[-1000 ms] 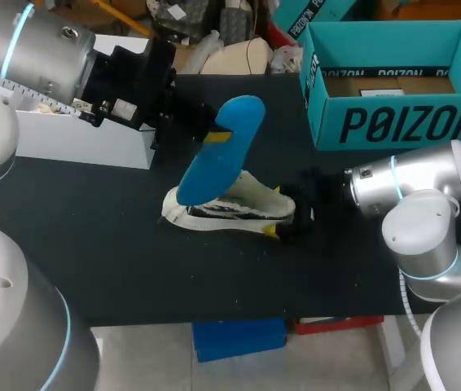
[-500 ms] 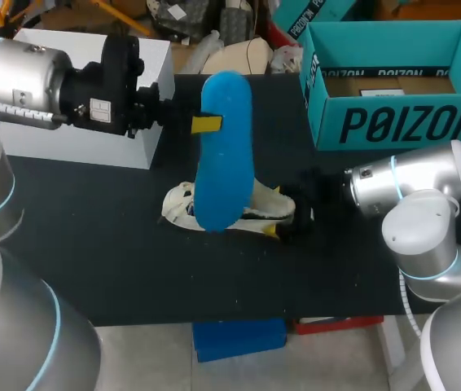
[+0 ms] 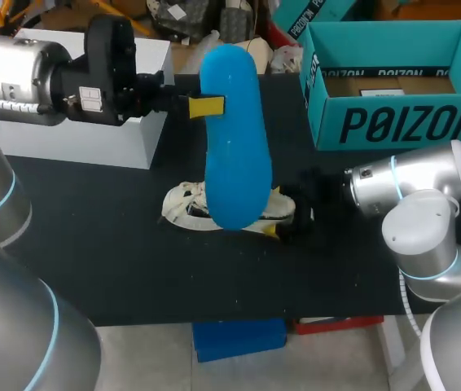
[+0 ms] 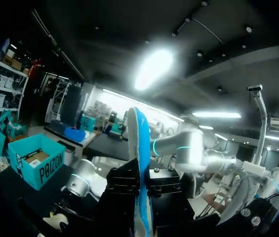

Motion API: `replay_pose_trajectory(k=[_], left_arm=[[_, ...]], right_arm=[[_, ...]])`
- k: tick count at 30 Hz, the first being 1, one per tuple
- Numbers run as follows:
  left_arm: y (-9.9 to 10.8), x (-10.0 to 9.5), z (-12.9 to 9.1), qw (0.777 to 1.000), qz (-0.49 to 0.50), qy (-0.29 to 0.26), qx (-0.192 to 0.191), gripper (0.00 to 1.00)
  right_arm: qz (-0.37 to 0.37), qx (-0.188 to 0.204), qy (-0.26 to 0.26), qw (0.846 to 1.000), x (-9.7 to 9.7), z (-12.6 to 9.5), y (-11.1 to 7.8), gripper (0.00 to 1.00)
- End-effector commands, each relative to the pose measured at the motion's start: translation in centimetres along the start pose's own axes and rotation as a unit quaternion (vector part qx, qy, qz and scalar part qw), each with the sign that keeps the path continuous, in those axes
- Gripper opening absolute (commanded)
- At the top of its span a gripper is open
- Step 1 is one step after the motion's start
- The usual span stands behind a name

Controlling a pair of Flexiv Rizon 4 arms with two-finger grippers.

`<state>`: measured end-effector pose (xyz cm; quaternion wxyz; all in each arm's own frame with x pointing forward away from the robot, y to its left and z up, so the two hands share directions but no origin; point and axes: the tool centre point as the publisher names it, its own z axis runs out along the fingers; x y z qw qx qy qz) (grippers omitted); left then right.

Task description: Take the shoe out of the shoebox, open the shoe tongue, remove and reinsert the insole, then place the shoe into the shoebox

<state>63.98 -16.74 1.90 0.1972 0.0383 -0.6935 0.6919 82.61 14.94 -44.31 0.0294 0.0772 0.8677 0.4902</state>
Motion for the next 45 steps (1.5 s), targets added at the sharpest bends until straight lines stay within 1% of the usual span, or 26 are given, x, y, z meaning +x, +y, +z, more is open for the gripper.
replay_pose_trajectory(k=[1, 6, 8, 9, 17, 18, 19, 20, 25, 28, 31, 33, 34, 35, 38, 42, 45], left_arm=[[-1.4, 2.1, -0.3, 1.000, -0.002, -0.003, -0.005, 0.00], [-2.8, 4.0, -0.2, 1.000, -0.011, 0.007, 0.000, 0.00], [-3.3, 4.5, -0.2, 1.000, -0.019, 0.019, 0.009, 0.00], [-3.4, 4.6, -0.2, 1.000, -0.012, 0.019, 0.004, 0.00], [-3.5, 4.8, -0.3, 1.000, -0.013, 0.018, 0.005, 0.00], [-3.5, 4.8, -0.3, 1.000, -0.013, 0.018, 0.005, 0.00], [-3.5, 4.8, -0.3, 1.000, -0.013, 0.018, 0.005, 0.00], [-3.5, 4.8, -0.3, 1.000, -0.013, 0.018, 0.005, 0.00], [-3.5, 4.8, -0.3, 1.000, -0.013, 0.018, 0.005, 0.00], [-3.5, 4.8, -0.3, 1.000, -0.013, 0.018, 0.005, 0.00], [-3.5, 4.8, -0.3, 1.000, -0.013, 0.018, 0.005, 0.00], [-3.5, 4.8, -0.3, 1.000, -0.013, 0.018, 0.005, 0.00], [-3.5, 4.8, -0.3, 1.000, -0.013, 0.018, 0.005, 0.00], [-3.5, 4.8, -0.3, 1.000, -0.013, 0.018, 0.005, 0.00], [-3.5, 4.8, -0.3, 1.000, -0.013, 0.018, 0.005, 0.00], [-3.5, 4.8, -0.3, 1.000, -0.013, 0.018, 0.005, 0.00], [-3.5, 4.8, -0.3, 1.000, -0.013, 0.018, 0.005, 0.00]], right_arm=[[0.001, 0.001, 0.000, 1.000, 0.1, 0.2, -0.4, 0.00], [0.001, 0.001, 0.000, 1.000, 0.1, 0.2, -0.4, 0.00], [0.001, 0.001, 0.000, 1.000, 0.1, 0.2, -0.4, 0.00], [0.001, 0.001, 0.000, 1.000, 0.1, 0.2, -0.4, 0.00], [-0.001, 0.003, -0.002, 1.000, 0.0, 0.1, -0.3, 0.00], [-0.003, 0.004, -0.005, 1.000, -0.2, -0.1, -0.2, 0.20], [-0.004, 0.007, -0.006, 1.000, -0.3, -0.2, -0.2, 0.45], [-0.005, 0.010, -0.007, 1.000, -0.4, -0.3, -0.1, 1.00], [-0.011, 0.032, -0.007, 0.999, -0.9, -1.0, 0.3, 1.00], [-0.015, 0.053, -0.003, 0.998, -1.0, -1.8, 0.5, 1.00], [-0.020, 0.083, 0.000, 0.996, -1.0, -2.7, 0.6, 1.00], [-0.023, 0.109, 0.008, 0.994, -0.9, -3.2, 0.8, 1.00], [-0.024, 0.116, 0.010, 0.993, -0.9, -3.4, 0.9, 1.00], [-0.026, 0.133, 0.014, 0.991, -0.8, -3.7, 1.0, 1.00], [-0.032, 0.163, 0.018, 0.986, -0.8, -4.3, 1.7, 1.00], [-0.045, 0.224, 0.028, 0.973, -1.0, -4.8, 2.7, 1.00], [-0.052, 0.279, 0.037, 0.958, -1.1, -4.9, 3.4, 1.00]])
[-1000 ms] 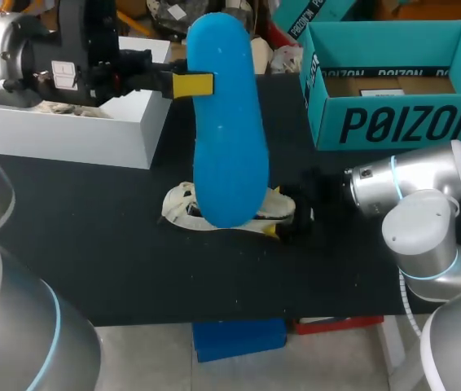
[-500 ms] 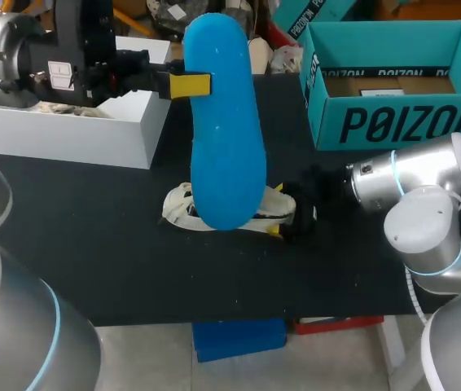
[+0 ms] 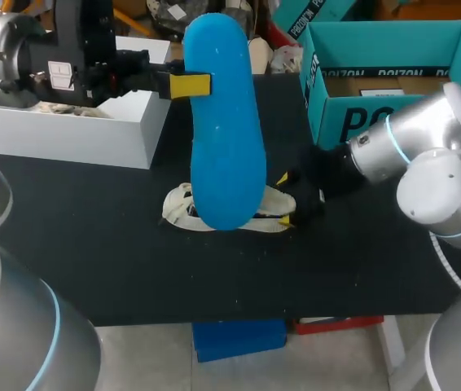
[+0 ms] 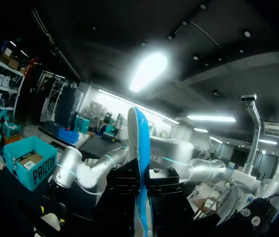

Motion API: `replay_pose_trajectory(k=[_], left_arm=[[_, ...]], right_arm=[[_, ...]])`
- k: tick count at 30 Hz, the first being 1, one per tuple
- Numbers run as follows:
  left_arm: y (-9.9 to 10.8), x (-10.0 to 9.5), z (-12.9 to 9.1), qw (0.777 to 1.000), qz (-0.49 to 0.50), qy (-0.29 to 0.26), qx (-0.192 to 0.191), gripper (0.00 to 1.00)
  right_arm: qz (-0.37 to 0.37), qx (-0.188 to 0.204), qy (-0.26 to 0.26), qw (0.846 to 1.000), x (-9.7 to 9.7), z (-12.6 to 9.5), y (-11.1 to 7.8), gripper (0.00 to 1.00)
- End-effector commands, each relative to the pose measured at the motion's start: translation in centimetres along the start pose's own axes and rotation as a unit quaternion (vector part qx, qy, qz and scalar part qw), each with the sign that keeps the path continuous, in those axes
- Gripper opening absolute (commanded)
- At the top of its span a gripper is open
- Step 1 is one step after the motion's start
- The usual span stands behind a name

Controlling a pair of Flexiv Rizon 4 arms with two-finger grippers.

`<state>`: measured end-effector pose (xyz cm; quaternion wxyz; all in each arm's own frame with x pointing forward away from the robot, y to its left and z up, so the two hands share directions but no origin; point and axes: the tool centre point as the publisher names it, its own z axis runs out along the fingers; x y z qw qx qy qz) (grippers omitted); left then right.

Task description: Take the shoe out of the shoebox, open the shoe tongue, remove and reinsert the insole, then place the shoe into the shoebox

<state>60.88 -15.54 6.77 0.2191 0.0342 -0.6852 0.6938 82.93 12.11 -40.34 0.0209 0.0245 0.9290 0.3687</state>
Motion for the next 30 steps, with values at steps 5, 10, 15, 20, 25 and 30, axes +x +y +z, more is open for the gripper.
replay_pose_trajectory(k=[5, 10, 15, 20, 25, 30], left_arm=[[0.0, 0.1, 0.0, 1.000, 0.000, -0.001, -0.001, 0.00], [0.0, 0.1, 0.0, 1.000, 0.000, -0.001, -0.001, 0.00], [0.0, 0.1, 0.0, 1.000, 0.000, -0.001, -0.001, 0.00], [0.0, 0.1, 0.0, 1.000, 0.000, -0.001, -0.001, 0.00], [0.0, 0.1, 0.0, 1.000, 0.000, -0.001, -0.001, 0.00], [0.0, 0.1, 0.0, 1.000, 0.000, -0.001, -0.001, 0.00]], right_arm=[[0.003, 0.219, 0.020, 0.976, -0.6, -1.1, 2.0, 1.00], [0.004, 0.280, 0.014, 0.960, -0.6, -1.3, 2.3, 1.00], [0.008, 0.304, 0.012, 0.952, -0.3, -1.3, 2.3, 1.00], [0.012, 0.318, 0.012, 0.948, -0.1, -1.1, 2.1, 1.00], [0.017, 0.333, 0.009, 0.943, 0.1, -0.8, 2.0, 1.00], [0.020, 0.342, 0.006, 0.939, 0.3, -0.5, 1.9, 1.00]])
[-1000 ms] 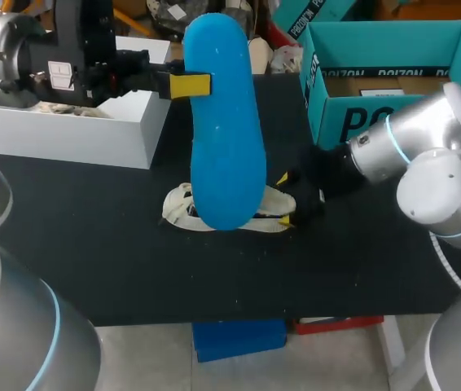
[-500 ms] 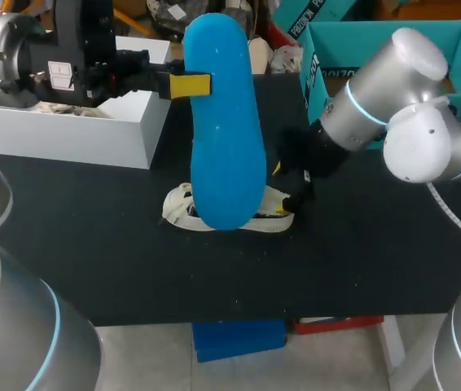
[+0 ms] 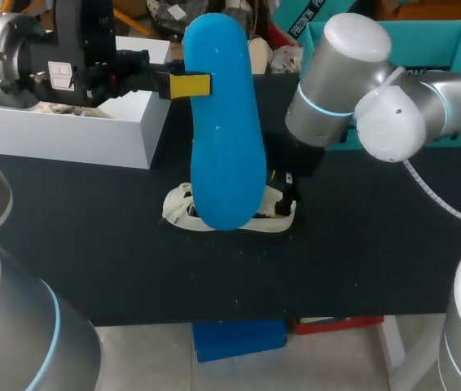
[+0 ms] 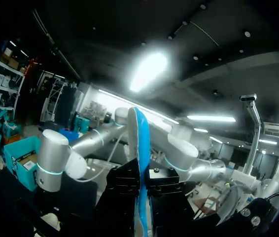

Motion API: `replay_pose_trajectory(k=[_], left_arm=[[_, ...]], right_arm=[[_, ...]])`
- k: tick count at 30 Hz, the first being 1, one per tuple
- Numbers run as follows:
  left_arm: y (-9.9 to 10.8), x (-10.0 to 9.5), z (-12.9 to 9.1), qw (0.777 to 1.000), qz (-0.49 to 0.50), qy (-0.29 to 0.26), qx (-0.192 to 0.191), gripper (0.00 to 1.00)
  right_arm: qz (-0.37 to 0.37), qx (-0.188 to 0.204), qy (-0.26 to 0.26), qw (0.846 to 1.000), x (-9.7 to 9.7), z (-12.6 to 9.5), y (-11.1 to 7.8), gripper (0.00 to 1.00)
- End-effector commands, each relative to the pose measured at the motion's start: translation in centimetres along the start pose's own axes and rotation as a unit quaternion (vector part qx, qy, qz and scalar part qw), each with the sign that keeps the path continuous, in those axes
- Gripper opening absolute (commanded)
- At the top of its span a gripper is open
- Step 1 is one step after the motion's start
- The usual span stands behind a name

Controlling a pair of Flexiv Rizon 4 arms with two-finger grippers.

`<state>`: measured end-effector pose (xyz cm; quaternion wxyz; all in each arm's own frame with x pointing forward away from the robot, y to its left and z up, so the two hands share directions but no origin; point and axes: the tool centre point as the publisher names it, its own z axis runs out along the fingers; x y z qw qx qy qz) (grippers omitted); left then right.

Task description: Take the shoe out of the shoebox, open the shoe tongue, remove and reinsert the insole, then place the shoe into the shoebox

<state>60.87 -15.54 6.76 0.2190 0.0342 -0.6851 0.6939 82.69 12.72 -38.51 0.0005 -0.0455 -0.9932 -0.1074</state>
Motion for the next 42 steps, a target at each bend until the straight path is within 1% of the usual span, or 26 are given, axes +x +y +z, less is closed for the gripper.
replay_pose_trajectory(k=[1, 7, 14, 16, 20, 22, 26, 27, 29, 30, 32, 36, 42], left_arm=[[0.0, 0.1, 0.0, 1.000, 0.000, -0.001, -0.001, 0.00], [0.0, 0.1, 0.0, 1.000, 0.000, -0.001, -0.001, 0.00], [0.0, 0.1, 0.0, 1.000, 0.000, -0.001, -0.001, 0.00], [0.0, 0.1, 0.0, 1.000, 0.000, -0.001, -0.001, 0.00], [0.0, 0.1, 0.0, 1.000, 0.000, -0.001, -0.001, 0.00], [0.0, 0.1, 0.0, 1.000, 0.000, -0.001, -0.001, 0.00], [0.0, 0.1, 0.0, 1.000, 0.000, -0.001, -0.001, 0.00], [0.0, 0.1, 0.0, 1.000, 0.000, -0.001, -0.001, 0.00], [0.0, 0.1, 0.0, 1.000, 0.000, -0.001, -0.001, 0.00], [0.0, 0.1, 0.0, 1.000, 0.000, -0.001, -0.001, 0.00], [0.0, 0.1, 0.0, 1.000, 0.000, -0.001, -0.001, 0.00], [0.0, 0.1, 0.0, 1.000, 0.000, -0.001, -0.001, 0.00], [0.0, 0.1, 0.0, 1.000, 0.000, -0.001, -0.001, 0.00]], right_arm=[[0.001, 0.082, -0.002, 0.997, 0.1, 0.3, 0.3, 1.00], [0.003, 0.098, -0.005, 0.995, 0.1, 0.7, 0.1, 1.00], [0.007, 0.101, -0.007, 0.995, 0.2, 1.3, -0.1, 1.00], [0.015, 0.092, -0.010, 0.996, 0.3, 1.4, -0.1, 1.00], [0.017, 0.088, -0.011, 0.996, 0.3, 1.4, -0.1, 1.00], [0.019, 0.077, -0.018, 0.997, 0.3, 1.4, -0.2, 1.00], [0.013, 0.026, -0.032, 0.999, 0.2, 0.8, -0.4, 1.00], [0.008, 0.006, -0.039, 0.999, 0.2, 0.7, -0.4, 1.00], [0.001, -0.015, -0.041, 0.999, 0.1, 0.4, -0.5, 1.00], [0.000, -0.035, -0.046, 0.998, 0.0, 0.3, -0.5, 1.00], [-0.003, -0.078, -0.055, 0.995, -0.2, 0.1, -0.6, 1.00], [-0.015, -0.132, -0.054, 0.990, -0.4, 0.0, -0.5, 1.00], [-0.024, -0.219, -0.053, 0.974, -0.7, 0.3, -0.4, 1.00]])
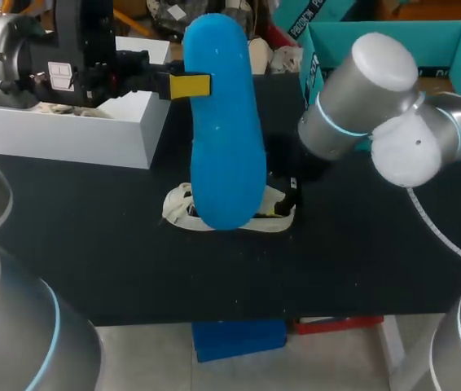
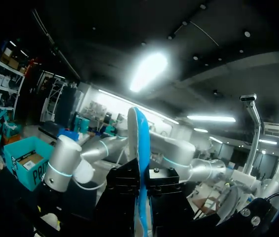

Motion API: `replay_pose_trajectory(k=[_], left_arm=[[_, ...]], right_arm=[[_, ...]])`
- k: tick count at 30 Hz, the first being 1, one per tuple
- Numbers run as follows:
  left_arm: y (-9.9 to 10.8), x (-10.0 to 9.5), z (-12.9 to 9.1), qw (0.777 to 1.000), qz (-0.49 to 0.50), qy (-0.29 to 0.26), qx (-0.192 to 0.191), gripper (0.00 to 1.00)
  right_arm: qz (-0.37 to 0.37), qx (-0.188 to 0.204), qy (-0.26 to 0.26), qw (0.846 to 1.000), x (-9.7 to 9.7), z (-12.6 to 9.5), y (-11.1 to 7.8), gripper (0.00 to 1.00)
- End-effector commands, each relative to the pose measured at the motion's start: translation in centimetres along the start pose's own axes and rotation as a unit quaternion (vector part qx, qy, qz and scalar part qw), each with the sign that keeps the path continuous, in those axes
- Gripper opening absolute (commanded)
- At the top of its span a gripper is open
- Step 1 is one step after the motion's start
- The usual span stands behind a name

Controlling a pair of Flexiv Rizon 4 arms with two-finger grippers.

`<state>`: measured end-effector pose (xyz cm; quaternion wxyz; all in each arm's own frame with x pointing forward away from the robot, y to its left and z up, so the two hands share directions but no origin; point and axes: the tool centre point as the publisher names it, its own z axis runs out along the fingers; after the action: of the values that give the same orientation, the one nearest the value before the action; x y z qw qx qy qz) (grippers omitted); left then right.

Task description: Take the shoe out of the shoebox, open the shoe tongue, remove and reinsert the insole, then place the shoe into the shoebox

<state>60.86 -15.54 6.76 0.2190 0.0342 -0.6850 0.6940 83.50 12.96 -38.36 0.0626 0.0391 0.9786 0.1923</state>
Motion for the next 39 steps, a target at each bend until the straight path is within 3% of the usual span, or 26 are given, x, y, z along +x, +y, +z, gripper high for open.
replay_pose_trajectory(k=[1, 3, 6, 20, 34, 39], left_arm=[[0.0, 0.1, 0.0, 1.000, 0.000, -0.001, -0.001, 0.00], [0.0, 0.1, 0.0, 1.000, 0.000, -0.001, -0.001, 0.00], [0.0, 0.1, 0.0, 1.000, 0.000, -0.001, -0.001, 0.00], [0.0, 0.1, 0.0, 1.000, 0.000, -0.001, -0.001, 0.00], [0.0, 0.1, 0.0, 1.000, 0.000, -0.001, -0.001, 0.00], [0.0, 0.1, 0.0, 1.000, 0.000, -0.001, -0.001, 0.00]], right_arm=[[-0.004, -0.149, 0.005, 0.989, 0.1, 0.4, -0.8, 1.00], [0.004, -0.197, -0.006, 0.980, 0.1, 0.5, -0.7, 1.00], [0.007, -0.232, -0.007, 0.973, 0.1, 0.7, -0.7, 1.00], [0.019, -0.309, -0.005, 0.951, 0.2, 1.7, -1.1, 1.00], [0.024, -0.326, 0.010, 0.945, 0.3, 1.9, -1.3, 1.00], [0.015, -0.274, 0.011, 0.961, 0.1, 0.6, -1.2, 1.00]])
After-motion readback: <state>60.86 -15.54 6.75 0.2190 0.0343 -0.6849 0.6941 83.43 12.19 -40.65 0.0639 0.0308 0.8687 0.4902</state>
